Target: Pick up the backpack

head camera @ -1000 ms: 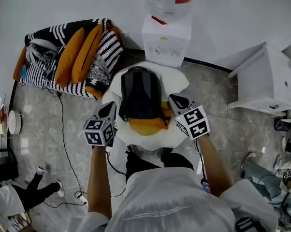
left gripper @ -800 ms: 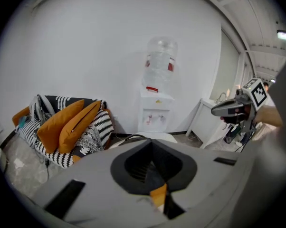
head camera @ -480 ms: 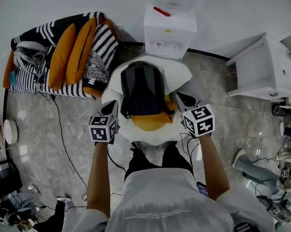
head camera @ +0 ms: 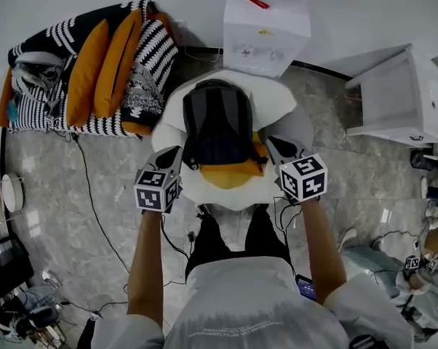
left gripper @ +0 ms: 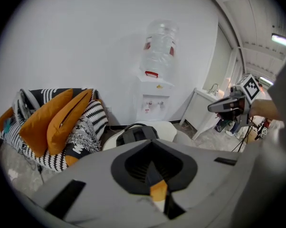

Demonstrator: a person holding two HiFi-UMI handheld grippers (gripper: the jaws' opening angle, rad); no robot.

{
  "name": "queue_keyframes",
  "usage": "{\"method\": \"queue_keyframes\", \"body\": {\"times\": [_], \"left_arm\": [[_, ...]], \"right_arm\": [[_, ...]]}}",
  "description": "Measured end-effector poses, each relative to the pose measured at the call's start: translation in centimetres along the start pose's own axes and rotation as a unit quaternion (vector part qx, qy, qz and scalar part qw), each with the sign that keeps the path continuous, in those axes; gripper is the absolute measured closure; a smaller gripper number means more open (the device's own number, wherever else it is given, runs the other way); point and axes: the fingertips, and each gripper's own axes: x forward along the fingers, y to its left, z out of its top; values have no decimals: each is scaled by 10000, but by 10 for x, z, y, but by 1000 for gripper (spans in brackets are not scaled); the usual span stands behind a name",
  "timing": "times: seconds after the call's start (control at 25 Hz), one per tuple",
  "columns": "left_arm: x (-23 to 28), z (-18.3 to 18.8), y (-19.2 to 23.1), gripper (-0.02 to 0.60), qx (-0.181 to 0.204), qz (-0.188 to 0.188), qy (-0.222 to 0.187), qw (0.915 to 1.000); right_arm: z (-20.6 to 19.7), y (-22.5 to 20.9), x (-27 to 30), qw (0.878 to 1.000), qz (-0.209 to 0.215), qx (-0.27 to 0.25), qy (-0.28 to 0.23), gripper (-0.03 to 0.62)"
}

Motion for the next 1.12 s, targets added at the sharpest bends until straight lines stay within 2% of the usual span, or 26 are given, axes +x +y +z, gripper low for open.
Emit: {"method": "queue_keyframes", "body": {"times": [0.12,0.4,0.52,0.64,0.92,1.12], "left_arm": [[15,-9,1,558,32,-45,28,10000],[47,-33,11,554,-182,113,192,9996],[59,-45,15,516,-280,95,300,9991],[69,-53,20,514,-317,106,403,9986],[94,-63,28,503,-421,106,524,9977],[114,-75,29,491,-356,71,692,9969]], "right_arm": [[-15,-2,16,9998,92,41,141,591],[-39,-6,46,9985,338,164,409,589],[-43,-12,57,9980,349,234,468,588],[-48,-17,70,9974,361,330,537,560],[-66,-32,94,9959,272,511,700,545],[-76,-40,110,9947,266,617,781,528]]}}
